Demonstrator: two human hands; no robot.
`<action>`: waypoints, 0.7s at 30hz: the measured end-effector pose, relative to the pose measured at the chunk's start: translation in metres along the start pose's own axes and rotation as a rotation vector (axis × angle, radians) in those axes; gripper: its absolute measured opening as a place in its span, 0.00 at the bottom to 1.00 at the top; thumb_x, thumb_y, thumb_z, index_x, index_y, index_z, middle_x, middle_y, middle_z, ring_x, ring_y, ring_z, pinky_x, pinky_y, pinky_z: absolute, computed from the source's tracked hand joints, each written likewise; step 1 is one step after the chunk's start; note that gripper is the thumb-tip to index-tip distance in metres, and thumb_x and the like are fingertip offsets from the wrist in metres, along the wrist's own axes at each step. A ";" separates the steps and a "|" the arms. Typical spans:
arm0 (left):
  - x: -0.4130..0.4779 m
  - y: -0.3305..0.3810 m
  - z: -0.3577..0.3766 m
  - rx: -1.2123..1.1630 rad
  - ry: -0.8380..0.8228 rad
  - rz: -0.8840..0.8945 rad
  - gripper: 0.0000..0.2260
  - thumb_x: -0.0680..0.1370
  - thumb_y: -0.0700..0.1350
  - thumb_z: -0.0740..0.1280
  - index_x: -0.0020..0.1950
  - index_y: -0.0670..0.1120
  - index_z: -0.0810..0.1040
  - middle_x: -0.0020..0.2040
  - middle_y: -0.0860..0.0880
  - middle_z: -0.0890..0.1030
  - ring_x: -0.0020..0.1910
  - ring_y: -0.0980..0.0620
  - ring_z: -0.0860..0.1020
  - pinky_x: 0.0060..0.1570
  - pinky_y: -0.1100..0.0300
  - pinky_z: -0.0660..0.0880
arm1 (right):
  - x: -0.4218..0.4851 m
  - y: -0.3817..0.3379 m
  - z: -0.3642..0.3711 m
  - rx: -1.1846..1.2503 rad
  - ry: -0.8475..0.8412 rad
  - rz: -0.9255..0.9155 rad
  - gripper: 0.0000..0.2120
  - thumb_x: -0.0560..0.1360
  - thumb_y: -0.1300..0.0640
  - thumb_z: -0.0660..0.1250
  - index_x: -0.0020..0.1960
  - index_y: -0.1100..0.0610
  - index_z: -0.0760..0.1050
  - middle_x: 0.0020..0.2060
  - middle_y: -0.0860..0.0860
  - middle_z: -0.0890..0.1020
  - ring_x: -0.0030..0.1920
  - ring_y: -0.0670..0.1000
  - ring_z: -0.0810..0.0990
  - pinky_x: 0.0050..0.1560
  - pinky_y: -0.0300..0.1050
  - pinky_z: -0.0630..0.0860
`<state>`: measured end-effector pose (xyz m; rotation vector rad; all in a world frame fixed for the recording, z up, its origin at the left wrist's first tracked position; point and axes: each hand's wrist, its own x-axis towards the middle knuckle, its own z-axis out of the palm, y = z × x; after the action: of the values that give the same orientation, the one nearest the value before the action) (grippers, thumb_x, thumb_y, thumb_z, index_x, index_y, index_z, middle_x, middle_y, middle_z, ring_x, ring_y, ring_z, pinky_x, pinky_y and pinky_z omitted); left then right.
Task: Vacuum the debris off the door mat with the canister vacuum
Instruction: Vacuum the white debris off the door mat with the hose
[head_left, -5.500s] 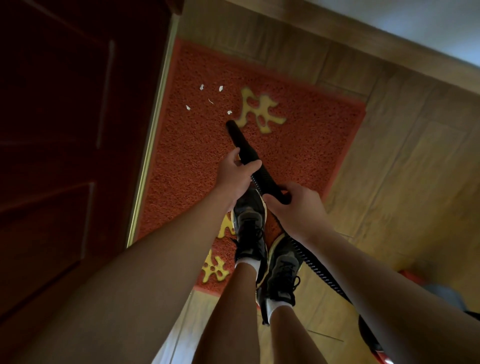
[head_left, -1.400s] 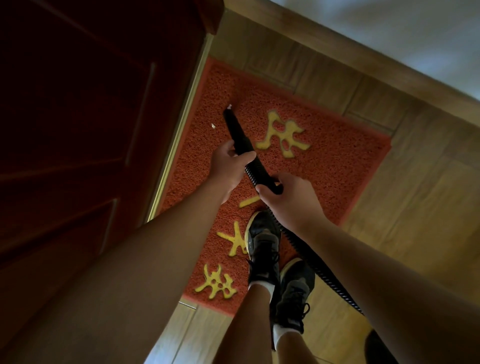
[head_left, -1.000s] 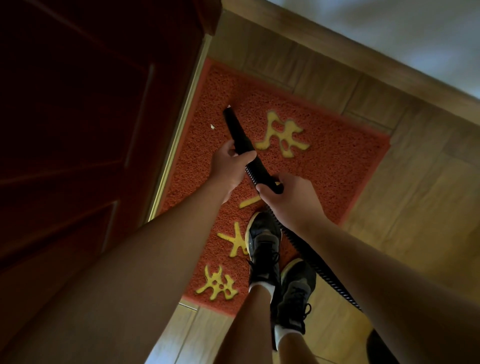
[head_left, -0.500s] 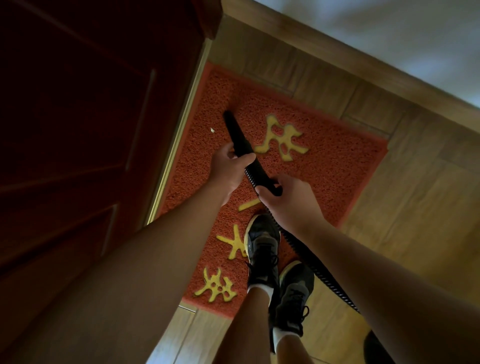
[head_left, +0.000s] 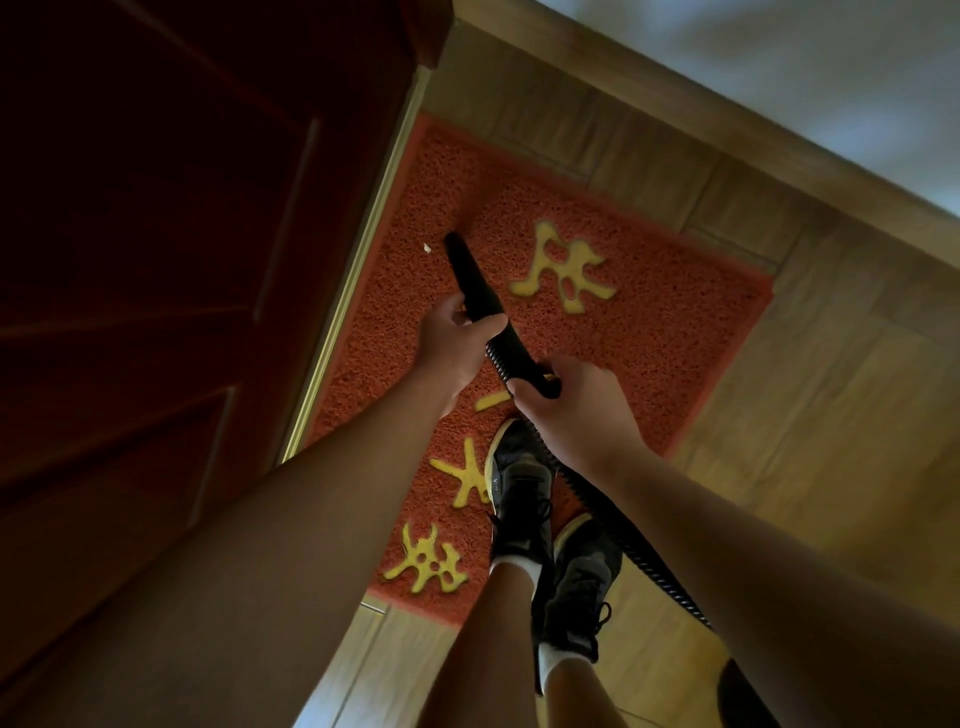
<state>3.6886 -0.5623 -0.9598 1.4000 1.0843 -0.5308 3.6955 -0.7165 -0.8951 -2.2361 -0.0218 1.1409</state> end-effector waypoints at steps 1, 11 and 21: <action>0.000 -0.001 0.000 -0.001 -0.001 0.000 0.14 0.79 0.44 0.72 0.65 0.48 0.80 0.56 0.47 0.84 0.58 0.47 0.82 0.64 0.42 0.77 | 0.000 0.000 0.001 0.000 -0.003 -0.006 0.11 0.79 0.47 0.68 0.47 0.55 0.77 0.32 0.54 0.81 0.31 0.60 0.80 0.26 0.47 0.69; -0.004 -0.014 -0.015 -0.042 0.025 -0.020 0.12 0.79 0.43 0.71 0.62 0.49 0.80 0.57 0.46 0.84 0.58 0.45 0.81 0.64 0.40 0.76 | -0.002 -0.007 0.013 -0.015 -0.041 -0.033 0.11 0.79 0.47 0.67 0.51 0.56 0.77 0.32 0.55 0.81 0.30 0.60 0.80 0.24 0.46 0.69; -0.006 -0.023 -0.024 -0.045 0.039 -0.021 0.13 0.78 0.44 0.72 0.63 0.48 0.80 0.55 0.46 0.84 0.57 0.45 0.82 0.64 0.40 0.76 | -0.005 -0.009 0.023 -0.018 -0.054 -0.021 0.13 0.80 0.46 0.67 0.52 0.56 0.77 0.33 0.55 0.81 0.27 0.54 0.76 0.24 0.43 0.67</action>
<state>3.6595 -0.5449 -0.9621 1.3659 1.1370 -0.4936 3.6776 -0.6989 -0.8972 -2.2153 -0.0772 1.1935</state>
